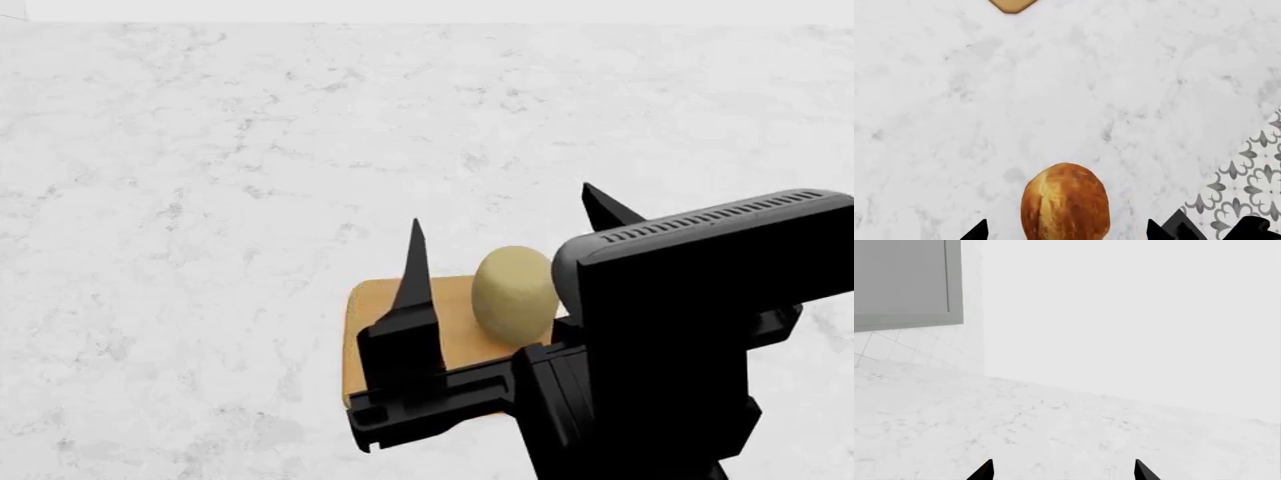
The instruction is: Place the bread and cheese on the cutting board.
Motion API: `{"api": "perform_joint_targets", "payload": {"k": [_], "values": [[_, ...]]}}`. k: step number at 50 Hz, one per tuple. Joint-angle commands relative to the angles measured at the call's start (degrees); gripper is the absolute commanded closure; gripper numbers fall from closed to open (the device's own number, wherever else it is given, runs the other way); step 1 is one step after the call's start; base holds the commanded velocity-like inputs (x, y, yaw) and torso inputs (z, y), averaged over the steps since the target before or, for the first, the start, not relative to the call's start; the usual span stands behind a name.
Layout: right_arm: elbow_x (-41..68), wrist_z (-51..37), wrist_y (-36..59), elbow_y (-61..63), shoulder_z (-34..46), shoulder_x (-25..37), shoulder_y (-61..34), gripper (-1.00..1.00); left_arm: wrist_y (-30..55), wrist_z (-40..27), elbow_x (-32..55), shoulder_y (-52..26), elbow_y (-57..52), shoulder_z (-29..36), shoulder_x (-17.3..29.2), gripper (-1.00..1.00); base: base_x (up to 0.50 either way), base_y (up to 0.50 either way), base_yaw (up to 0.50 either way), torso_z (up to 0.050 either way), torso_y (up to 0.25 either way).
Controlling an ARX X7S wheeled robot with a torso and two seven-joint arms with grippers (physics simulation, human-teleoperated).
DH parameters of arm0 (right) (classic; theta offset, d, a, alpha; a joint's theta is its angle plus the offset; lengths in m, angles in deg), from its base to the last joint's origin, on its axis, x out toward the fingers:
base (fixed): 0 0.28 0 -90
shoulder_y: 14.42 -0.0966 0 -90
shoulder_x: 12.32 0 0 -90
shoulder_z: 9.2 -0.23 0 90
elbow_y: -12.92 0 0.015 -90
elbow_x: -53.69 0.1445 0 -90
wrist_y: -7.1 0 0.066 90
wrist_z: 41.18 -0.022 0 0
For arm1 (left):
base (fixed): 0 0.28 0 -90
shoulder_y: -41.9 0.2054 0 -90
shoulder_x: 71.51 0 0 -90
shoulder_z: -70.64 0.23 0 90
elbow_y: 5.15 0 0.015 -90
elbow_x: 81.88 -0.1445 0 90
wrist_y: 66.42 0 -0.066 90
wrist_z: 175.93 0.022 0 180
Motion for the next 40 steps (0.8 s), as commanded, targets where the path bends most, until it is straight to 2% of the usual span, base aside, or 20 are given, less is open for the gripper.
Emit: {"api": "perform_joint_targets", "payload": {"k": [1, 17, 21, 25, 40], "values": [[-1.06, 1.45, -0.44, 0.11, -1.01, -0.93, 0.43, -1.00, -2.05, 1.50, -3.04, 3.44, -3.63, -0.14, -2.19, -1.00, 0.00, 0.00, 0.00, 0.000, 0.000], [-1.92, 2.18, -1.27, 0.14, -0.89, -0.63, 1.42, -1.00, -2.40, 5.05, -13.09, 11.71, -2.51, 2.03, -3.67, -1.00, 0.00, 0.00, 0.00, 0.000, 0.000], [2.13, -1.57, -1.31, 0.37, -0.15, -0.14, -1.10, -1.00, -2.32, 5.58, -15.06, 13.81, -2.38, 3.05, -4.57, -1.00, 0.00, 0.00, 0.00, 0.000, 0.000], [2.41, -1.67, -1.52, 0.72, -0.42, 0.39, -1.12, -1.00, -2.39, 5.13, -16.25, 15.43, -2.39, 4.32, -5.24, -1.00, 0.00, 0.00, 0.00, 0.000, 0.000], [1.76, -0.72, -2.39, 0.96, -1.36, 1.43, 0.05, -1.00, -1.62, 6.86, -22.35, 20.84, -0.42, 6.63, -4.59, -1.00, 0.00, 0.00, 0.00, 0.000, 0.000]]}}
